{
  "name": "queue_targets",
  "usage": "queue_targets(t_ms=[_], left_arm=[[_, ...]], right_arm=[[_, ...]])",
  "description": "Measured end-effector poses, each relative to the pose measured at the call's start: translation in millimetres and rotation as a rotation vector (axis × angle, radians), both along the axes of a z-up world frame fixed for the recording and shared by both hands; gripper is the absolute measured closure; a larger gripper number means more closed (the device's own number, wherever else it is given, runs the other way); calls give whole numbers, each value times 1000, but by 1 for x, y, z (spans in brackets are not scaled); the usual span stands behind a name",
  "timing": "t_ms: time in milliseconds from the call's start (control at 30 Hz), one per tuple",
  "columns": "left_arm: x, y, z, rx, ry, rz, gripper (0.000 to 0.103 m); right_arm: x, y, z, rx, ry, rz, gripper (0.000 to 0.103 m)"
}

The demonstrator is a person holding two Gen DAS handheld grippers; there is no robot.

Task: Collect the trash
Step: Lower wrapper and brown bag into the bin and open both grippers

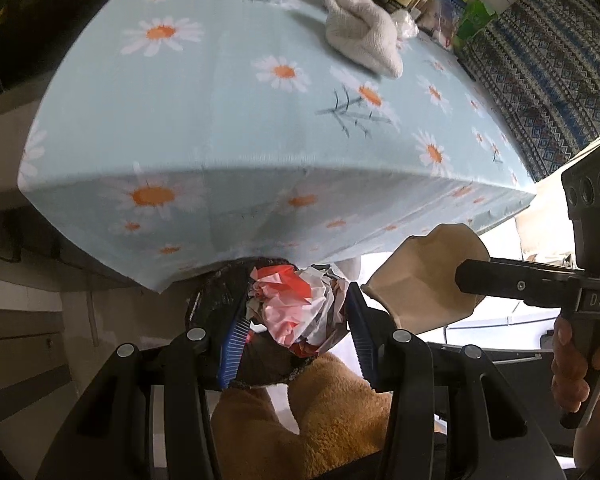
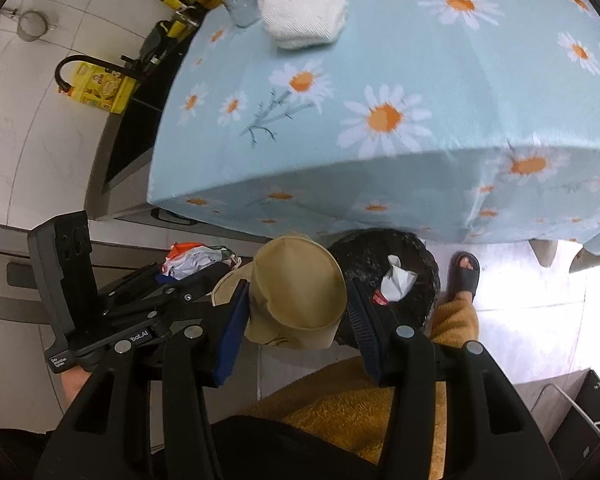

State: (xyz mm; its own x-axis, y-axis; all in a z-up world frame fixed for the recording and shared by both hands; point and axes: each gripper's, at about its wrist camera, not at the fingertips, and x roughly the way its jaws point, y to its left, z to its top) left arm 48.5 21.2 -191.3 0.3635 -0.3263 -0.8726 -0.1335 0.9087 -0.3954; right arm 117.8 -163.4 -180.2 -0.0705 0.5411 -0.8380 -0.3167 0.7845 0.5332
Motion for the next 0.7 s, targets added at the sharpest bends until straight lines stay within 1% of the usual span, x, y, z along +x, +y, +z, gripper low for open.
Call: queue_targets(t_ms=[67,200,233,267,300,333,500,700], left_arm=[[-2,-2,-6,-11,17,-4,56],[-6,-9,-17,-1,53,-32,56],[-5,-10,-20,-4,65,-36,51],[-5,-10,-24,3,90,-39,41],[-4,-10,-27,-1,105,-37,36],[-5,-8,-29,-6,112,-29,31],[-4,-5,-37,6,149,-28,31],[-3,-9,-40,10,161,-53,31]], right_arm=[[-4,0,-6,-21,10,4,53],[-7,-1,-15,-35,29,-6,52],[-7,-2,-17,-35,35,-9,52],[-7,-3,-19,-37,40,-7,47],[-7,-3,-21,-34,44,-12,43],[-7,-4,-22,-30,48,-19,42],[-6,-8,-32,-8,94,-50,41],[-6,-9,-31,-14,98,-45,40]])
